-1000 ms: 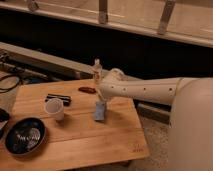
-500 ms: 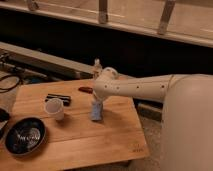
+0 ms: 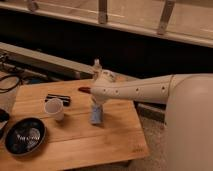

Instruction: Wipe the white sponge on the table

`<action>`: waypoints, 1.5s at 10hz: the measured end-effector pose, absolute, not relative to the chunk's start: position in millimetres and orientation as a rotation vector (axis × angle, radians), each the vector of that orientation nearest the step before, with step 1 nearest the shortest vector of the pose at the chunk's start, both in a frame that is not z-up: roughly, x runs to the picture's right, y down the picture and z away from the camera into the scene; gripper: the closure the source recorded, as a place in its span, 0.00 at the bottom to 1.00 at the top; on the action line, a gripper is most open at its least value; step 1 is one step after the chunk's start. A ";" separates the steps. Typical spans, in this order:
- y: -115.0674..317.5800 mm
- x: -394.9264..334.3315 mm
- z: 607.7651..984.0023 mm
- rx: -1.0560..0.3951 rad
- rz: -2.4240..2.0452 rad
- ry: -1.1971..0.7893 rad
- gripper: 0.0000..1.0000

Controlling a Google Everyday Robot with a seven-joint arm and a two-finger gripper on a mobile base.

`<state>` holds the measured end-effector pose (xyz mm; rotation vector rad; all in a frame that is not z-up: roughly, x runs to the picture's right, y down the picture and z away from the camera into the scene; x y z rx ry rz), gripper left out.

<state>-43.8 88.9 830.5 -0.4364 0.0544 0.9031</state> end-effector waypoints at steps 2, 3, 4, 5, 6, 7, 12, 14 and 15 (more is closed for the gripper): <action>91.6 -45.5 826.6 -0.435 0.885 0.053 1.00; 94.2 -41.0 823.5 -0.435 0.881 0.056 1.00; 101.4 -40.6 817.0 -0.438 0.877 0.056 1.00; 106.4 -45.0 812.5 -0.440 0.877 0.055 1.00; 112.0 -51.1 807.8 -0.444 0.874 0.053 1.00; 112.8 -50.2 806.9 -0.445 0.873 0.054 1.00; 116.0 -56.4 806.2 -0.450 0.854 0.062 1.00; 118.0 -58.8 804.7 -0.453 0.837 0.059 1.00; 117.3 -59.4 804.7 -0.452 0.841 0.057 1.00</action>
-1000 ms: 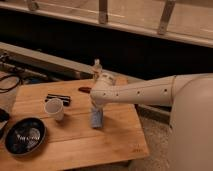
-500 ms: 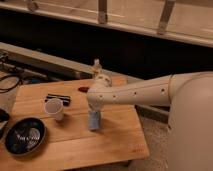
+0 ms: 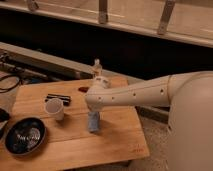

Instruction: Wipe the white sponge on the table

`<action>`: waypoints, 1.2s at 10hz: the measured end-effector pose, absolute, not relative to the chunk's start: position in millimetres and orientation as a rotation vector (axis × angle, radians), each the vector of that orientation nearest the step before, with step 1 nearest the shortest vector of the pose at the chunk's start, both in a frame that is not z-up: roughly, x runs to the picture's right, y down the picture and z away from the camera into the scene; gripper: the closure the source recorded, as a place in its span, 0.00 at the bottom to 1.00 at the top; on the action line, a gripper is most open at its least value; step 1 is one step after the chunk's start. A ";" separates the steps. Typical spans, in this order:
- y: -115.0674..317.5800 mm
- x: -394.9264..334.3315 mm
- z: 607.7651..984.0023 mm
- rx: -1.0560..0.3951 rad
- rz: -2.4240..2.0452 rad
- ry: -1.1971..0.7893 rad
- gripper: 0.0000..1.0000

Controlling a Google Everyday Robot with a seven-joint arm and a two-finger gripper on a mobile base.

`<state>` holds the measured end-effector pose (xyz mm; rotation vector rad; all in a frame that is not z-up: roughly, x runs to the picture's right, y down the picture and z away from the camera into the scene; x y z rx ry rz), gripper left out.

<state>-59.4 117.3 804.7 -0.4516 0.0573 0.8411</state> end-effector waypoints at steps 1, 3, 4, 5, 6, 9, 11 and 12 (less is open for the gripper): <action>112.6 -55.0 808.5 -0.448 0.855 0.059 1.00; 107.1 -53.1 812.5 -0.448 0.858 0.061 1.00; 108.8 -58.9 811.9 -0.452 0.856 0.062 1.00; 108.2 -58.9 811.3 -0.451 0.859 0.062 1.00; 109.7 -55.7 810.6 -0.452 0.857 0.065 1.00; 114.8 -54.7 807.2 -0.454 0.863 0.064 1.00; 117.5 -46.6 805.3 -0.454 0.864 0.070 1.00; 115.5 -51.7 805.4 -0.454 0.865 0.065 1.00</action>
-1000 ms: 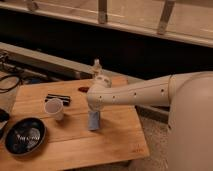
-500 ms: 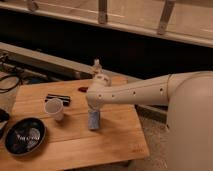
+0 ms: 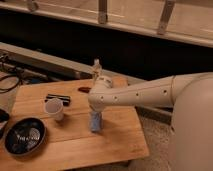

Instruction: Wipe the white sponge on the table

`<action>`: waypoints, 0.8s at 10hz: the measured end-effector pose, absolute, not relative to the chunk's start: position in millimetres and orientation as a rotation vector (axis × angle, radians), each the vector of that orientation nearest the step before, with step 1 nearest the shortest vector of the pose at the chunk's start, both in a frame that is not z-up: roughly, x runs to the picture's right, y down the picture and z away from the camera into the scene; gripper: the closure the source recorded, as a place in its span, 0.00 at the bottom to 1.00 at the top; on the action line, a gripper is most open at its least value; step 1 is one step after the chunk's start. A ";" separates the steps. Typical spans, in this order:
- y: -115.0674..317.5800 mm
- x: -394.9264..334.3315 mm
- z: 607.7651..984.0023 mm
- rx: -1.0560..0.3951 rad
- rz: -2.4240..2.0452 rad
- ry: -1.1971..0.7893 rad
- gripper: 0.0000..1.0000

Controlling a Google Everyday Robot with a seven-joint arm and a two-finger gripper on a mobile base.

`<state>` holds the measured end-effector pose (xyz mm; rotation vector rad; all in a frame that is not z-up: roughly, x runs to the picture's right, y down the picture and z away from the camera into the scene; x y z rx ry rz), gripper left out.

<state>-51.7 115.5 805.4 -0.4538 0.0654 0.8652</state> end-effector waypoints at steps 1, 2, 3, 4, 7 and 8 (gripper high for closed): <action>111.1 -57.0 808.6 -0.453 0.867 0.063 1.00; 106.6 -59.0 811.8 -0.451 0.866 0.062 1.00; 109.0 -57.0 811.7 -0.453 0.858 0.070 1.00; 112.1 -56.4 809.4 -0.455 0.854 0.072 1.00; 115.2 -64.2 805.0 -0.456 0.861 0.067 1.00; 113.5 -59.7 807.6 -0.457 0.861 0.069 1.00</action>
